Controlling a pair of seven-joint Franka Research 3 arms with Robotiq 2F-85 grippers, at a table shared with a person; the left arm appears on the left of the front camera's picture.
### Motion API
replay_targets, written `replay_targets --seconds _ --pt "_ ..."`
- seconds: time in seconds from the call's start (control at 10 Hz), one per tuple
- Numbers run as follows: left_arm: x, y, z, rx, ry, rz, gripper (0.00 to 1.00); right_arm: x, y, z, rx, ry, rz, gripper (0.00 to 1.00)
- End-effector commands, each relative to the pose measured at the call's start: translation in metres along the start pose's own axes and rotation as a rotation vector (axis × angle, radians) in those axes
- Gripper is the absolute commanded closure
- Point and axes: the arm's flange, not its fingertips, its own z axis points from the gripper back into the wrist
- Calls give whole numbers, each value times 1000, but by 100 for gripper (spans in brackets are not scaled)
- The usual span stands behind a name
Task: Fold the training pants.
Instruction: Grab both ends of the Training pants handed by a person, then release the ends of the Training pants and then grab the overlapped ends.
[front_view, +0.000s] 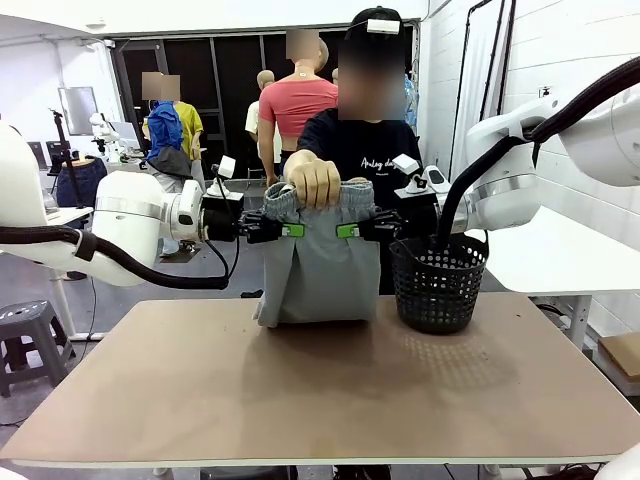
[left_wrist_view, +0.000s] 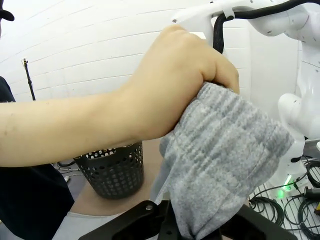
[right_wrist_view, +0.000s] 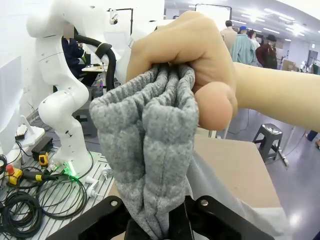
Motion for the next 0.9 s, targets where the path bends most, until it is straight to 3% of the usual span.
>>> replay_targets --seconds 0.0,0.8 --pt "4 -2 -2 15 -15 -11 100 2 1 0 2 -18 -2 100" --pt "4 -2 -2 15 -15 -11 100 2 1 0 2 -18 -2 100"
